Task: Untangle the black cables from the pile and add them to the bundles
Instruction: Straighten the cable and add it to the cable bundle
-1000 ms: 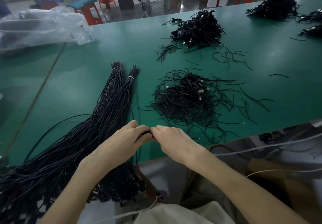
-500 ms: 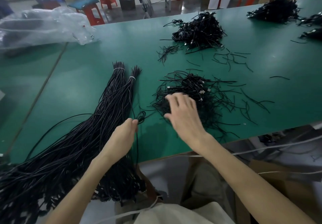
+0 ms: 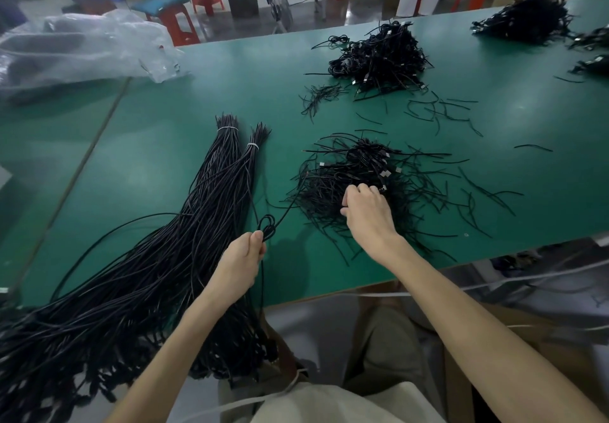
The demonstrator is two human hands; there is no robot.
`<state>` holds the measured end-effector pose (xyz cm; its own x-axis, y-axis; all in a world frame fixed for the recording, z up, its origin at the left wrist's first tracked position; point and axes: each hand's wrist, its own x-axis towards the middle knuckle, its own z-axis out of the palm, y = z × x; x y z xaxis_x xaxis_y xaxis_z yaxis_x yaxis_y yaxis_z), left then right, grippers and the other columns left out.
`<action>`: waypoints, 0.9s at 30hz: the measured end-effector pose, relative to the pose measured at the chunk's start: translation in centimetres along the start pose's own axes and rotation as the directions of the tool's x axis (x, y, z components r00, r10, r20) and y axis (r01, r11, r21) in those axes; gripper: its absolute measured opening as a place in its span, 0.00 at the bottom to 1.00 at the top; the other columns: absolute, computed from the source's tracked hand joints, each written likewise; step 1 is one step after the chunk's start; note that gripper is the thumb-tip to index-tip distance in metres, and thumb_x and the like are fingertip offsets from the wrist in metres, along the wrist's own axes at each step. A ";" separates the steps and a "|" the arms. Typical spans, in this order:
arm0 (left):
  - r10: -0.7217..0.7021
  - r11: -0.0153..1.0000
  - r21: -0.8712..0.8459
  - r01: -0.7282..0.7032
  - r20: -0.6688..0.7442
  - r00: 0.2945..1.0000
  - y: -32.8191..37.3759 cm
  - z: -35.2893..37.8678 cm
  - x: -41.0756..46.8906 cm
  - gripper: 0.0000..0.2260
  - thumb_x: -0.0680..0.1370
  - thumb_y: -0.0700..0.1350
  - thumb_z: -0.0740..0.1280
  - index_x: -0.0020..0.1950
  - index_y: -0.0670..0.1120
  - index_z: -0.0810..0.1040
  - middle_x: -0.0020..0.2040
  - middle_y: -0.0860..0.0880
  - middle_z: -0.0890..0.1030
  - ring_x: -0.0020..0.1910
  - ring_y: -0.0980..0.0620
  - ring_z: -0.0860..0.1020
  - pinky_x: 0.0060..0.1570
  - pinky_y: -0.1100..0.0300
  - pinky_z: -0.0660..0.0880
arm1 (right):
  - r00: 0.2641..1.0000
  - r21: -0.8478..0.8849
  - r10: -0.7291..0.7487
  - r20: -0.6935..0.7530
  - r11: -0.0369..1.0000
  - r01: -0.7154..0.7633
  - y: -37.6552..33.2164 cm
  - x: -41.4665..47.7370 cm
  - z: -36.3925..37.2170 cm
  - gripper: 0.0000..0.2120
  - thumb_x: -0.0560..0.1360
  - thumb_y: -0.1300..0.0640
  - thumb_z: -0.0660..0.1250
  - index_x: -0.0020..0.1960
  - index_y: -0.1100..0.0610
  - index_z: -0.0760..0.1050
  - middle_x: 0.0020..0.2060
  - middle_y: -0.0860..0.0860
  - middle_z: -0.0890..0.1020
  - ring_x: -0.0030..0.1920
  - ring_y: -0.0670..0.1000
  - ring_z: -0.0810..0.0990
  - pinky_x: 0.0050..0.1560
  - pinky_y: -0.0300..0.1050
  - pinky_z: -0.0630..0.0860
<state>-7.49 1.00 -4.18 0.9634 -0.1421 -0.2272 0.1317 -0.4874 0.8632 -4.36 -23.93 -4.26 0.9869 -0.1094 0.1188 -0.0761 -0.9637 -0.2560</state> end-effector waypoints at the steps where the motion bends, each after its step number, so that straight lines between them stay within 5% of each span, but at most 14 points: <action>1: -0.003 1.000 0.002 0.003 0.001 1.000 0.0 0.1 0.0 0.19 0.88 0.51 0.53 0.41 0.44 0.69 0.27 0.55 0.64 0.22 0.58 0.60 0.23 0.61 0.59 | 1.000 0.001 0.001 0.006 1.000 -0.001 0.1 0.2 -0.1 0.03 0.82 0.59 0.67 0.54 0.57 0.74 0.51 0.55 0.80 0.54 0.56 0.74 0.53 0.49 0.73; 10: -0.056 0.990 -0.131 0.057 0.006 0.998 0.5 0.3 0.0 0.18 0.88 0.50 0.52 0.43 0.43 0.69 0.28 0.53 0.62 0.23 0.56 0.58 0.23 0.61 0.56 | 0.992 0.357 0.044 -0.121 0.934 0.003 1.1 1.2 -0.9 0.03 0.78 0.59 0.73 0.46 0.57 0.81 0.46 0.50 0.77 0.50 0.50 0.75 0.51 0.47 0.74; 16: -0.068 0.979 -0.190 0.070 0.017 0.998 1.1 0.5 0.0 0.18 0.89 0.50 0.52 0.44 0.43 0.70 0.28 0.54 0.64 0.25 0.54 0.59 0.26 0.57 0.57 | 0.991 0.548 0.098 -0.094 0.836 -0.031 2.0 1.7 -0.6 0.05 0.80 0.62 0.71 0.53 0.60 0.85 0.46 0.51 0.82 0.39 0.45 0.81 0.47 0.39 0.79; 19: -0.083 0.971 -0.226 0.084 0.013 0.996 1.3 0.4 -0.1 0.17 0.89 0.50 0.52 0.45 0.43 0.70 0.27 0.56 0.64 0.25 0.55 0.59 0.25 0.58 0.57 | 0.987 0.672 0.156 -0.036 0.735 -0.092 2.0 1.5 -0.6 0.07 0.80 0.59 0.70 0.55 0.58 0.86 0.39 0.48 0.85 0.34 0.41 0.83 0.43 0.32 0.79; 23: -0.106 0.962 -0.252 0.101 -0.004 0.994 1.5 0.8 -0.2 0.17 0.89 0.50 0.52 0.45 0.44 0.70 0.28 0.55 0.64 0.25 0.55 0.60 0.25 0.60 0.58 | 0.984 0.852 0.162 0.077 0.501 -0.150 0.5 0.4 -1.3 0.09 0.81 0.52 0.70 0.55 0.55 0.86 0.36 0.47 0.87 0.37 0.49 0.86 0.46 0.43 0.82; 27: -0.097 0.965 -0.248 0.087 -0.030 0.995 2.0 1.7 0.0 0.17 0.88 0.49 0.52 0.42 0.46 0.68 0.27 0.56 0.64 0.24 0.56 0.60 0.23 0.63 0.59 | 0.982 0.874 0.067 0.175 0.449 -0.186 -2.7 -1.5 -1.3 0.11 0.81 0.48 0.69 0.53 0.52 0.87 0.28 0.43 0.80 0.30 0.43 0.75 0.33 0.36 0.71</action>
<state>-7.60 -1.40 -3.26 0.9527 -0.0681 -0.2961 0.2682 -0.2692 0.9250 -5.86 -21.46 -2.46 0.9893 -0.1290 -0.0685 -0.0935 -0.1993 -0.9755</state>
